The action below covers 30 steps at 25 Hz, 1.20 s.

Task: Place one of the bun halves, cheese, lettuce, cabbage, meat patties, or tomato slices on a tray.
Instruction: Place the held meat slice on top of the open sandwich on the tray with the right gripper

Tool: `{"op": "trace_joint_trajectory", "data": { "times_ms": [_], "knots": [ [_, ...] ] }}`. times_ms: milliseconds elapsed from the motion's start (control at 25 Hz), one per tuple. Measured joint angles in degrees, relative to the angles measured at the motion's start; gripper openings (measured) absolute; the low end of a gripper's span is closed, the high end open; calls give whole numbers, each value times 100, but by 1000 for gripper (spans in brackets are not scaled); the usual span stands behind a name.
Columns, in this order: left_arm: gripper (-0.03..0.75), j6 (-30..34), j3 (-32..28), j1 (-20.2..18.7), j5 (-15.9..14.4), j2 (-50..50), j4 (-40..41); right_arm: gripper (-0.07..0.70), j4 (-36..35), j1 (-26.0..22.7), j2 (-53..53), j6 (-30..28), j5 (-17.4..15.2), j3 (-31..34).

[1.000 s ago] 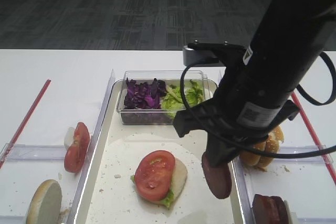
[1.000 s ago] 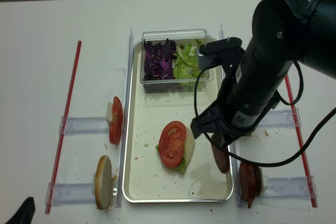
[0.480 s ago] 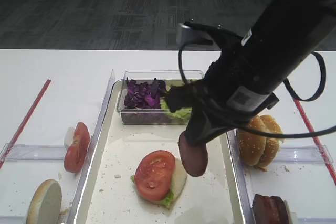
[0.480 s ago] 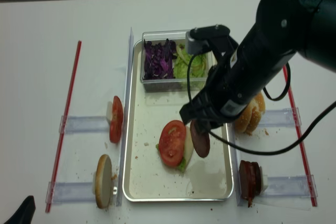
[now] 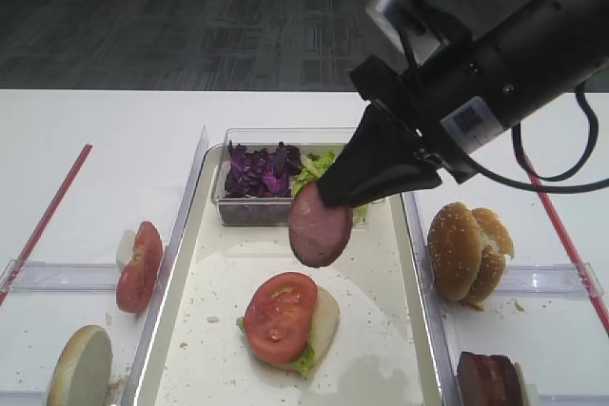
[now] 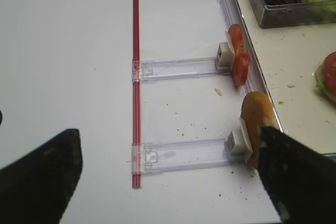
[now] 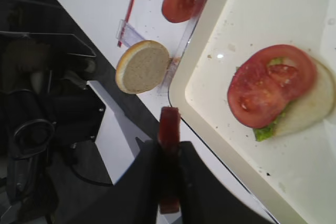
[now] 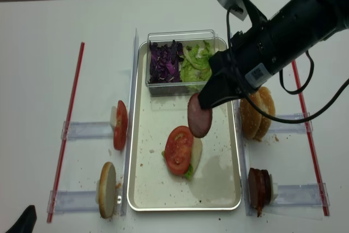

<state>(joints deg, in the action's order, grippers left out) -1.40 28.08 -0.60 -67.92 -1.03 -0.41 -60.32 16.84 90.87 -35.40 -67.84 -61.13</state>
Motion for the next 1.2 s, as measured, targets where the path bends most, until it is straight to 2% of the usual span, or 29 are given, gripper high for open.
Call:
{"op": "trace_joint_trajectory", "data": {
  "times_ms": [160,480,720,1200],
  "knots": [
    [618,0,0,0,0,0,0,122,-484,0,274,-421,-29,80],
    [618,0,0,0,0,0,0,122,-1431,0,360,-1562,4,1291],
    [618,0,0,0,0,0,0,122,-1937,0,521,-2298,83,1652],
    [618,0,0,0,0,0,4,122,-2441,0,1127,-2728,128,1666]
  ]
}}
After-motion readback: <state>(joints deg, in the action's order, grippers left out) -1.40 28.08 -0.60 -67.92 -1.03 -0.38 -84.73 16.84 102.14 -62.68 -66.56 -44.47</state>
